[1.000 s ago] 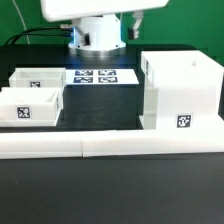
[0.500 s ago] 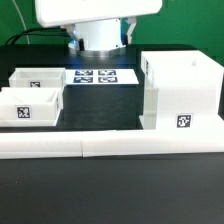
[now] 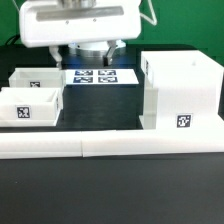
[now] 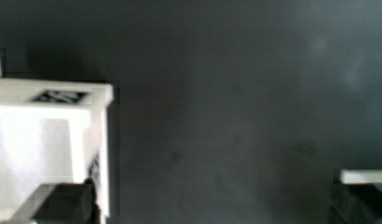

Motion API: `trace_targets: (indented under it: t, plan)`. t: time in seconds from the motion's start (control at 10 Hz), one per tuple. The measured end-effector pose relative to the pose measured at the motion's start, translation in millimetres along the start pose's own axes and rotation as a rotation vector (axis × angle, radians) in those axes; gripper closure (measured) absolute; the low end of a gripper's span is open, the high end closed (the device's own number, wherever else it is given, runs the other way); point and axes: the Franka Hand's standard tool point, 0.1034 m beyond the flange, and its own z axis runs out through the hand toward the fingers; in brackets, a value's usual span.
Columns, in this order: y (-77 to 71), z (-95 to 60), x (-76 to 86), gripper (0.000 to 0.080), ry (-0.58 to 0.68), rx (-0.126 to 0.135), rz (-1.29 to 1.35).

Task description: Assemble drawer

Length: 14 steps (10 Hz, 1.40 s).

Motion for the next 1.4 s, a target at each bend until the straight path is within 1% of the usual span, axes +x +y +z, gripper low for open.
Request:
trace_targets:
  t: [0.1, 0.2, 0.3, 0.6, 0.7, 0.8, 1.1, 1.2, 1.4]
  plan:
    - [11.6, 4.6, -0.6, 0.015, -0.001, -0.005, -0.04]
    - [17.6, 5.3, 0.8, 0.015, 0.0, -0.006, -0.044]
    - [14.7, 5.4, 1.1, 0.015, 0.0, -0.005, -0.047]
    - [14.9, 6.1, 0.6, 0.015, -0.001, -0.005, -0.047]
    - [17.9, 6.4, 0.8, 0.015, -0.002, -0.006, -0.056]
    - [26.5, 8.0, 2.4, 0.015, -0.002, -0.01, -0.052]
    - [43.0, 18.0, 9.5, 0.015, -0.005, -0.02, -0.032]
    - [45.7, 21.2, 8.2, 0.015, -0.007, -0.021, -0.027]
    - [49.0, 34.1, 5.4, 0.015, 0.002, -0.039, -0.027]
